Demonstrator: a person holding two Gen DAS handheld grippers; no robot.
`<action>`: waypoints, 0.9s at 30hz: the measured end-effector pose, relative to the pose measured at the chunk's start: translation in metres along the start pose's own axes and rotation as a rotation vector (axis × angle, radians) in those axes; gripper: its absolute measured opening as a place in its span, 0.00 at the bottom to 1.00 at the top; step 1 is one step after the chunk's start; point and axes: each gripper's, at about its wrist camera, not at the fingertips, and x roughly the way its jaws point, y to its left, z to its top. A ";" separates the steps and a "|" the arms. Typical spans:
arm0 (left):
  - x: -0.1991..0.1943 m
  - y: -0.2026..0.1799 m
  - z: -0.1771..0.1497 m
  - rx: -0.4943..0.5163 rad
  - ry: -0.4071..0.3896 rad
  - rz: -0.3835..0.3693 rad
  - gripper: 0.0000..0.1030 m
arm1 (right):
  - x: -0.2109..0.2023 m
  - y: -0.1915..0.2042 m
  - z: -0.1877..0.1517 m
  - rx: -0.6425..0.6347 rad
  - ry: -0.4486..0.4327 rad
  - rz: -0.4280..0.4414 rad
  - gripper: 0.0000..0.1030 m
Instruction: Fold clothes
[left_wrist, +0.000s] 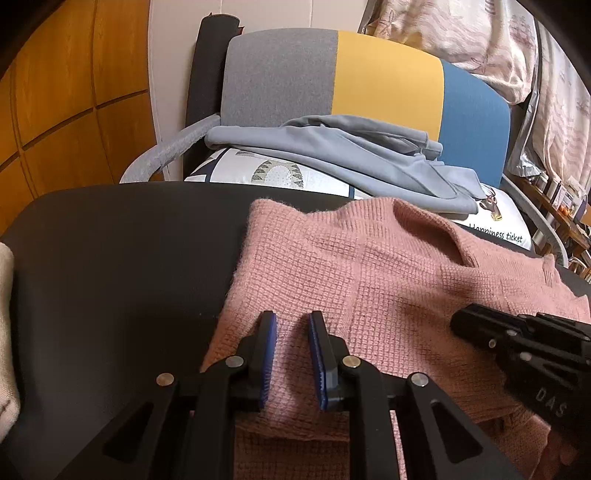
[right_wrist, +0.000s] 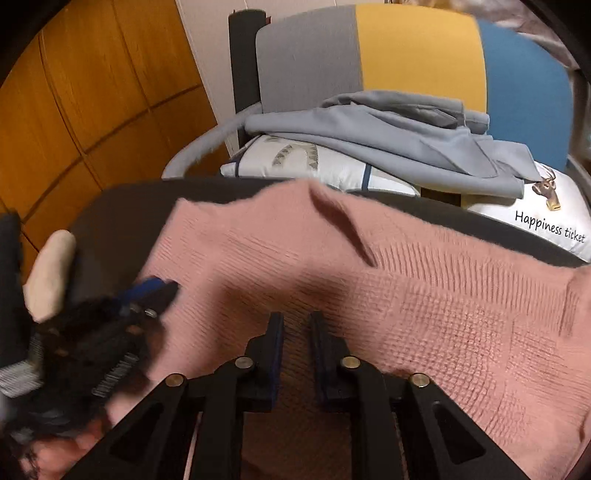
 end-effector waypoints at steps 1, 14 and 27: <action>0.000 0.000 0.000 0.001 0.000 0.001 0.19 | -0.002 -0.007 -0.001 0.008 -0.004 0.004 0.01; 0.000 -0.003 -0.001 0.013 -0.001 0.017 0.19 | -0.075 -0.121 -0.048 0.231 -0.098 -0.134 0.00; 0.002 0.000 -0.002 0.006 -0.003 0.011 0.19 | -0.044 -0.130 -0.008 0.225 -0.079 -0.114 0.00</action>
